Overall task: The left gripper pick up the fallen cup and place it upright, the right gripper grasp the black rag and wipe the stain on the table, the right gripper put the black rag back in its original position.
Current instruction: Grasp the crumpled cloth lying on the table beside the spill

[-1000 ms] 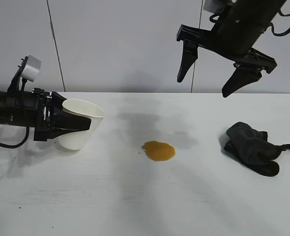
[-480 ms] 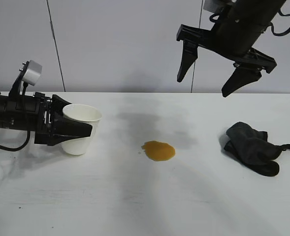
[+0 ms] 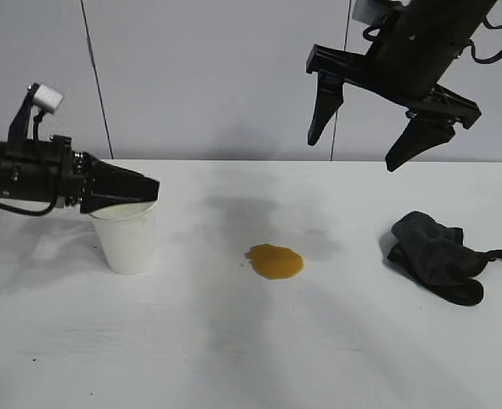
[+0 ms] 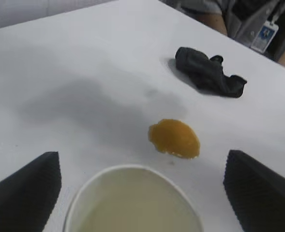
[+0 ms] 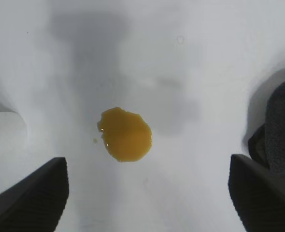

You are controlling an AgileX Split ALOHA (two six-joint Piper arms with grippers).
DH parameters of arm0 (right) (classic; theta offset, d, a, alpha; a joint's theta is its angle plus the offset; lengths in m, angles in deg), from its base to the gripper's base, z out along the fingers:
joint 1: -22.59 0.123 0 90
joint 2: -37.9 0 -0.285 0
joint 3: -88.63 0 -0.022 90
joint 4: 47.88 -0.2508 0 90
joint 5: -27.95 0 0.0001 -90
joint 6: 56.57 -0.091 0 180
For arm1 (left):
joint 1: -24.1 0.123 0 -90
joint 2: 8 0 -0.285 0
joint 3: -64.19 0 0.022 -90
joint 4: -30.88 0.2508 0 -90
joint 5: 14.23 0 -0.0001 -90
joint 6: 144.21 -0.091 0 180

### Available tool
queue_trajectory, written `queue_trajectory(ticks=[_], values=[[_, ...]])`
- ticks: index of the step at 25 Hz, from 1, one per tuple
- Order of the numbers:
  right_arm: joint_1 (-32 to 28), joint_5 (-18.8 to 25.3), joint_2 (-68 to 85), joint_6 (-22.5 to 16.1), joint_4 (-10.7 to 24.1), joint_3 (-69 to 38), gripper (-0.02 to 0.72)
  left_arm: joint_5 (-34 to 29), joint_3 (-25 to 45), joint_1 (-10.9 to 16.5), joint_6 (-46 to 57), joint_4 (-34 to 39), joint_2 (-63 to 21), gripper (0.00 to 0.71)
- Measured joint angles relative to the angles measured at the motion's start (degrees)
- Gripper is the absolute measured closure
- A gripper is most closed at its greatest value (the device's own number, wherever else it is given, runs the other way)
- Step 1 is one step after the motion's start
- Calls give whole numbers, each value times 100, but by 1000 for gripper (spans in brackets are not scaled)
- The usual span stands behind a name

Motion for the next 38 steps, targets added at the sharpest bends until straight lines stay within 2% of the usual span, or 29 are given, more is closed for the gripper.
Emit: queue_trajectory(ticks=[5, 9, 11, 17, 19, 22, 33, 38], values=[[0, 0, 0, 0, 0, 0, 81, 1163, 0, 0, 1603, 818, -1070, 20], [0, -6, 0, 0, 6, 0, 81, 1746, -164, 0, 4090, 1384, -1686, 17], [0, -6, 0, 0, 6, 0, 81, 1902, -403, -73, 5305, 2009, -1808, 17], [0, -6, 0, 0, 6, 0, 81, 1936, -1097, -770, 8537, 4875, -1827, 17], [0, -6, 0, 5, 6, 0, 81, 1931, -1192, -875, 9343, 5509, -1827, 17], [0, -6, 0, 52, 6, 0, 81, 1924, -1229, -921, 9717, 5848, -1827, 17], [0, -11, 0, 270, 32, 0, 81, 1908, -1235, -938, 9808, 5730, -1827, 17], [0, -70, 0, 290, 188, 0, 81, 1908, -1235, -938, 9812, 5718, -1827, 17]])
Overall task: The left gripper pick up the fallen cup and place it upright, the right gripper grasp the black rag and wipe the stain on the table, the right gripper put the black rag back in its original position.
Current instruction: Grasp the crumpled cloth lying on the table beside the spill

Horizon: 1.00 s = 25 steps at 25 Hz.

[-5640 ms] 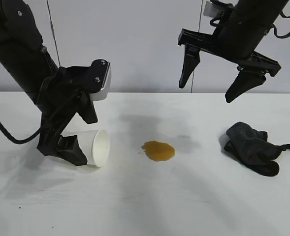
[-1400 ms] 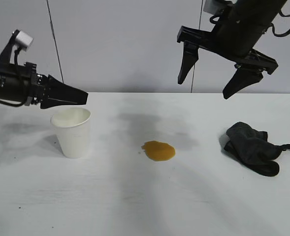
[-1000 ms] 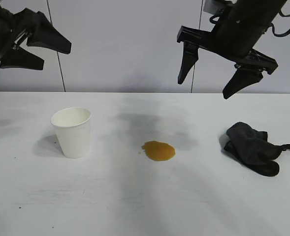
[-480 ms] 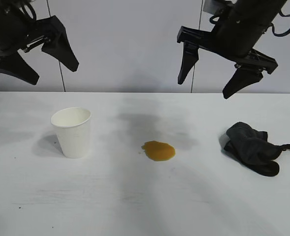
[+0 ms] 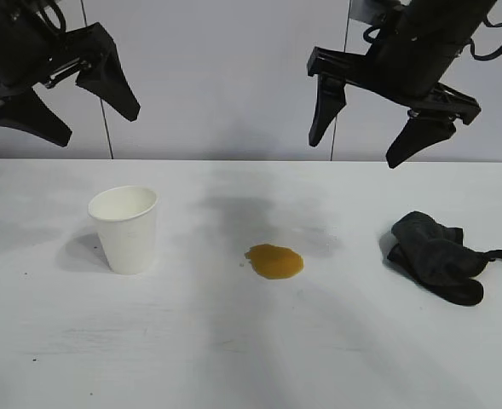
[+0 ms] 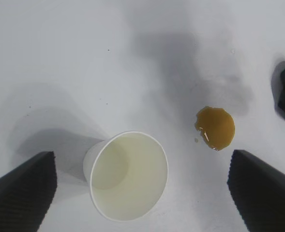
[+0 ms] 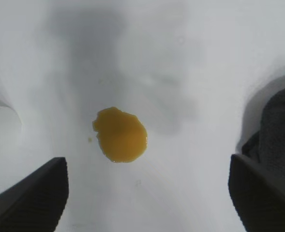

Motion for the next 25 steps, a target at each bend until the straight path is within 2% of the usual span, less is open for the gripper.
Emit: queue_trajectory(ticks=[3, 7, 9, 15, 21, 25], values=[[0, 122, 0, -7, 273, 0, 81, 0, 0, 0, 0, -7, 0, 17], [-87, 212, -7, -299, 878, 0, 81, 0, 0, 0, 0, -13, 0, 17], [-183, 191, -79, -355, 1054, -11, 81, 0, 0, 0, 0, -13, 0, 17], [-354, 107, -853, -420, 1311, -22, 81, 5, 0, 0, 0, -13, 0, 17], [-389, -43, -1314, -811, 1733, -42, 106, 10, 0, 0, 0, -13, 0, 17], [-583, -5, -1332, -864, 1798, -42, 125, 10, 0, 0, 0, -13, 0, 17]])
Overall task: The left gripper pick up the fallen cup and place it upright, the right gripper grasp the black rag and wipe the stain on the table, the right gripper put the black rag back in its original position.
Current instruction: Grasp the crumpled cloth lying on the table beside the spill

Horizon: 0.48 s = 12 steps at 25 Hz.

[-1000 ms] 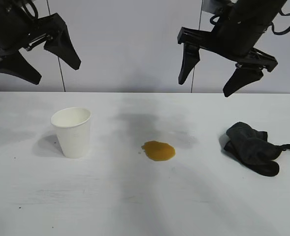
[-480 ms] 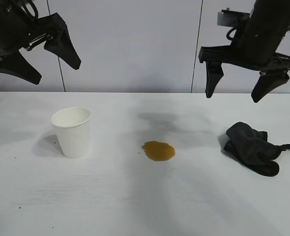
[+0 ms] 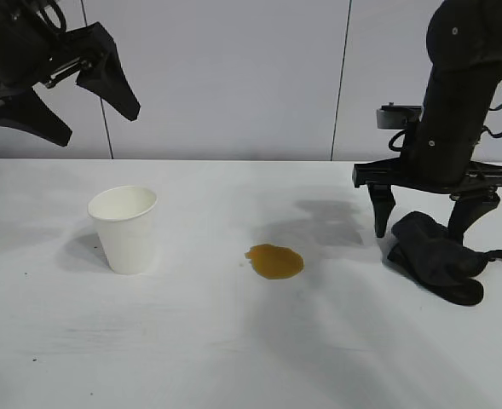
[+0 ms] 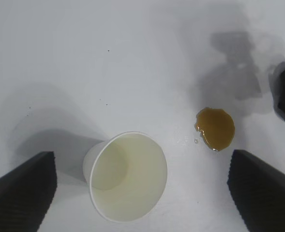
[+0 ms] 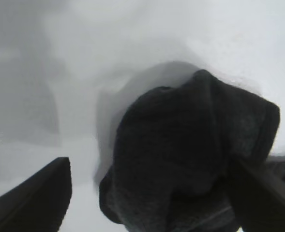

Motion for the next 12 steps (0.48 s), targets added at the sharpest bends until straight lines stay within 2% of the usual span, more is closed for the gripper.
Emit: queue_trajectory(ticks=[1, 5, 8, 12], values=[[-63, 13, 0, 0, 14, 0, 146, 0, 0, 0, 0, 0, 0, 17], [-207, 42, -9, -65, 171, -46, 352, 0, 0, 0, 0, 0, 0, 17], [-207, -55, -110, -109, 212, -215, 460, 0, 0, 0, 0, 0, 0, 17], [-207, -224, -130, -108, -6, -335, 636, 0, 0, 0, 0, 0, 0, 17]])
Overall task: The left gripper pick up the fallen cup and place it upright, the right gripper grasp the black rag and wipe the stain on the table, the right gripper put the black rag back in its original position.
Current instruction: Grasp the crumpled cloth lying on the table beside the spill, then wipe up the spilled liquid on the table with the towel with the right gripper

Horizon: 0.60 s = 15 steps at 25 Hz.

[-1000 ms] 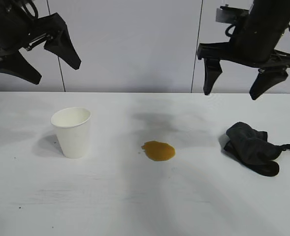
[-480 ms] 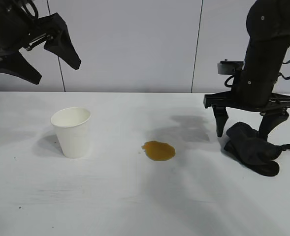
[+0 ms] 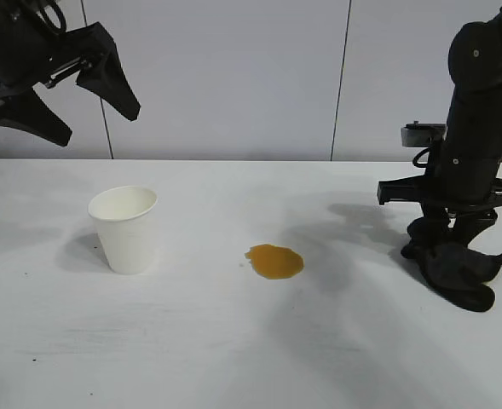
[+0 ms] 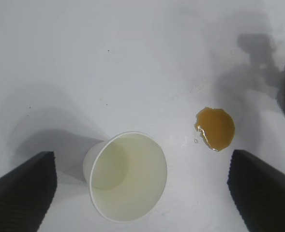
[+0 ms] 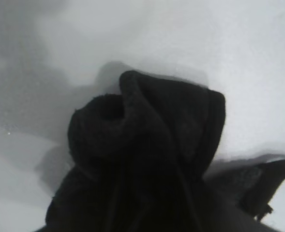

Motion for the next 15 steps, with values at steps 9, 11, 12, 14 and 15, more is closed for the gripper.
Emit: queue_trajectory(ticks=[9, 11, 12, 14, 15], values=[[207, -104, 354, 830, -1625, -90, 681, 0, 0, 0, 0, 0, 0, 17], [396, -167, 498, 933, -1925, -90, 681, 6, 0, 0, 0, 0, 0, 17], [517, -173, 555, 971, -2009, -90, 681, 13, 0, 0, 0, 5, 0, 17], [789, -188, 589, 998, -2148, -71, 681, 46, 0, 0, 0, 5, 0, 17], [912, -224, 595, 1009, -2177, -42, 681, 66, 0, 0, 0, 5, 0, 17]])
